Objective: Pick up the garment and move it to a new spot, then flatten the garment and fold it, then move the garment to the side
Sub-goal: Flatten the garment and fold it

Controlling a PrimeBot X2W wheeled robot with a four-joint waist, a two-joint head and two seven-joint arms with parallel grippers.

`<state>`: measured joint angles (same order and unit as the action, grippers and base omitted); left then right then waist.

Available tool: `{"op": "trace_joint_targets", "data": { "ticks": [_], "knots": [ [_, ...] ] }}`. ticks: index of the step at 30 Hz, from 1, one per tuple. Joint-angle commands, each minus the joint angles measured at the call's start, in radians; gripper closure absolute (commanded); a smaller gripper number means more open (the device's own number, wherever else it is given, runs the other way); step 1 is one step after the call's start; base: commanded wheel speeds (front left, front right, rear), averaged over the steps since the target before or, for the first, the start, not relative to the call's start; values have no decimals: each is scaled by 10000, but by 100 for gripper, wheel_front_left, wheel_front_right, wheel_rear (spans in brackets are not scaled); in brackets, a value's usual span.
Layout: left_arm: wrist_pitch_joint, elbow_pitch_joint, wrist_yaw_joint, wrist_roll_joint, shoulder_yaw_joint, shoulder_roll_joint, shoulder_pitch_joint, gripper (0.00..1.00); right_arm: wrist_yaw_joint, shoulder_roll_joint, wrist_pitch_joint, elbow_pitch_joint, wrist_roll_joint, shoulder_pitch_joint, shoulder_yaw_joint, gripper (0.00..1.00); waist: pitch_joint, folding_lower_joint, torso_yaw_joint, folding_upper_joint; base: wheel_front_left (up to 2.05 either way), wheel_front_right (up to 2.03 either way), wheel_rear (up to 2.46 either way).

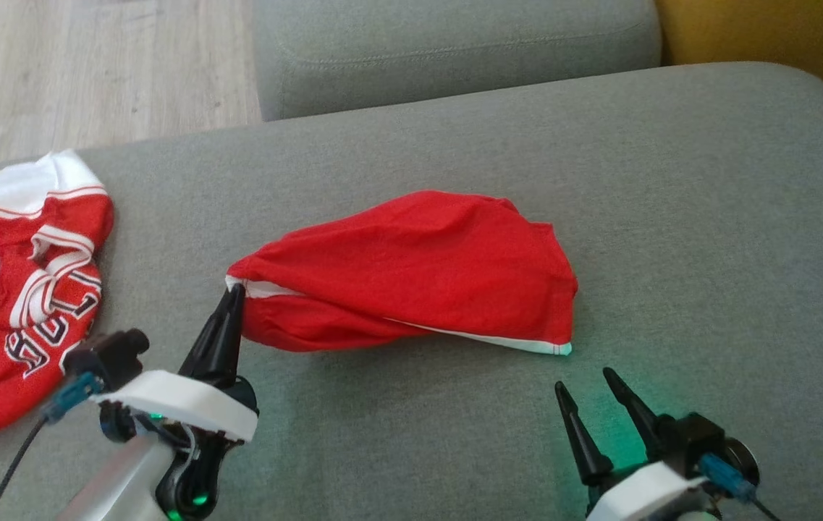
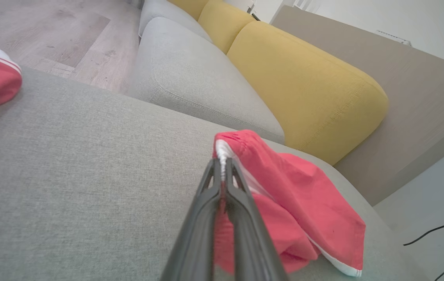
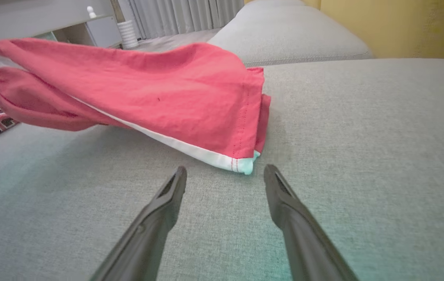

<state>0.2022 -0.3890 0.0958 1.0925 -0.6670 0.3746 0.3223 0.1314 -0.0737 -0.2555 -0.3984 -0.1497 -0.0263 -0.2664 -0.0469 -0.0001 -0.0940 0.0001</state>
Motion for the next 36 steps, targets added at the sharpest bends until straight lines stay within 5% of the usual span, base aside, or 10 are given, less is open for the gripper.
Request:
{"op": "trace_joint_targets", "data": {
  "ticks": [1,14,15,16,17,18,26,36],
  "knots": [
    [18,377,-93,-138,481,396,530,100,-7,-139,-63,-159,8,656,-330,0,-132,1,110,-1,0,0,0],
    [-234,787,-282,-398,378,495,1089,100,-7,25,-63,-2412,782,2421,-358,0,-886,1,579,-1,0,0,0],
    [-244,787,-279,-405,370,494,1118,100,-7,42,-63,-2463,790,2485,-378,11,-901,1,607,-1,0,0,0],
    [-250,784,-274,-410,364,494,1142,100,-7,58,-63,-2492,785,2528,-414,36,-909,1,632,-1,0,0,0],
    [-257,780,-269,-413,358,493,1163,100,-7,70,-63,-2522,764,2557,-523,89,-912,1,657,-1,0,0,0],
    [-262,771,-265,-416,352,496,1176,100,-7,80,-63,-2573,719,2572,-637,100,-905,1,671,-1,0,0,0],
    [-136,816,-239,-545,299,604,1083,100,-7,147,-63,-2112,-124,2408,-810,100,-561,1,632,-1,0,0,0],
    [-167,2553,-314,-887,562,1360,1497,100,-7,-3,-63,2142,-1054,2289,895,100,41,1,358,-1,0,0,0]
  ]
}}
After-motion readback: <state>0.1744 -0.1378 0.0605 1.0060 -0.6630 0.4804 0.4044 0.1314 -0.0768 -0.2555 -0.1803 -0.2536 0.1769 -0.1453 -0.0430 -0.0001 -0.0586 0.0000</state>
